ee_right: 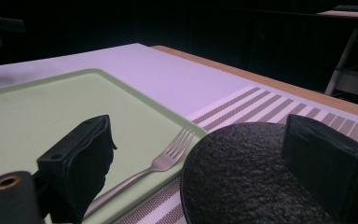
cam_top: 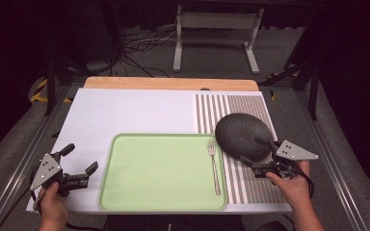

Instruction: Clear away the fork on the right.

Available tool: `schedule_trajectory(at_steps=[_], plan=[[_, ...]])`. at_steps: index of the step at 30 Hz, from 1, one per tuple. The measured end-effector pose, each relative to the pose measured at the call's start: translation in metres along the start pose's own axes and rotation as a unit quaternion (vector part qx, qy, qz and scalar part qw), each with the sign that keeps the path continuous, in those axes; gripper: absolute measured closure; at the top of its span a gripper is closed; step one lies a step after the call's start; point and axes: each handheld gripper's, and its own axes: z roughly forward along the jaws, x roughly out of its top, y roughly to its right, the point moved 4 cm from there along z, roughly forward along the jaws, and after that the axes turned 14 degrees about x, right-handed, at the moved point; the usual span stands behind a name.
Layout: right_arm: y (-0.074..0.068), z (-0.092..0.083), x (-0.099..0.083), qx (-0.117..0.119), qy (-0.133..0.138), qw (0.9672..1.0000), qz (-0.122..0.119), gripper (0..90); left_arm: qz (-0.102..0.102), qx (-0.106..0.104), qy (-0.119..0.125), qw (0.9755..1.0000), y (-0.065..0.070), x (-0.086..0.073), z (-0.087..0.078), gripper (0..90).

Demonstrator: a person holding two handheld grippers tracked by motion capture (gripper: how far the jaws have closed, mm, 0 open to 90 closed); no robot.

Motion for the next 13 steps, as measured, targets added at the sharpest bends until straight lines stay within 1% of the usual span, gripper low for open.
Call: schedule_trajectory(at_steps=[3, 4, 5, 6, 7, 11, 13], plan=[[0.001, -0.005, -0.008, -0.001, 0.013, 0.9999, 0.003, 9.2, 0.001, -0.001, 0.001, 1.0, 0.0, 0.0, 0.0, 0.0], [0.001, -0.006, -0.011, -0.001, 0.013, 0.9999, 0.006, 9.2, 0.0, -0.001, 0.001, 1.0, 0.0, 0.0, 0.0, 0.1], [0.001, -0.006, -0.011, -0.001, 0.013, 0.9999, 0.006, 9.2, 0.0, -0.001, 0.001, 1.0, 0.0, 0.0, 0.0, 0.0], [0.001, -0.007, -0.015, 0.0, 0.013, 0.9999, 0.007, 9.3, 0.001, -0.001, 0.001, 1.0, 0.0, 0.0, 0.0, 0.0], [0.003, -0.01, -0.025, 0.003, -0.001, 0.9999, 0.01, 11.2, 0.003, -0.003, 0.001, 1.0, 0.001, 0.001, 0.001, 0.0], [0.006, -0.016, -0.033, -0.003, 0.005, 0.9998, 0.018, 10.8, 0.003, -0.003, 0.003, 1.0, 0.001, 0.001, 0.001, 0.0], [0.007, -0.016, -0.034, -0.006, 0.001, 0.9998, 0.018, 10.6, 0.003, -0.004, 0.002, 1.0, 0.001, 0.001, 0.001, 0.1]])
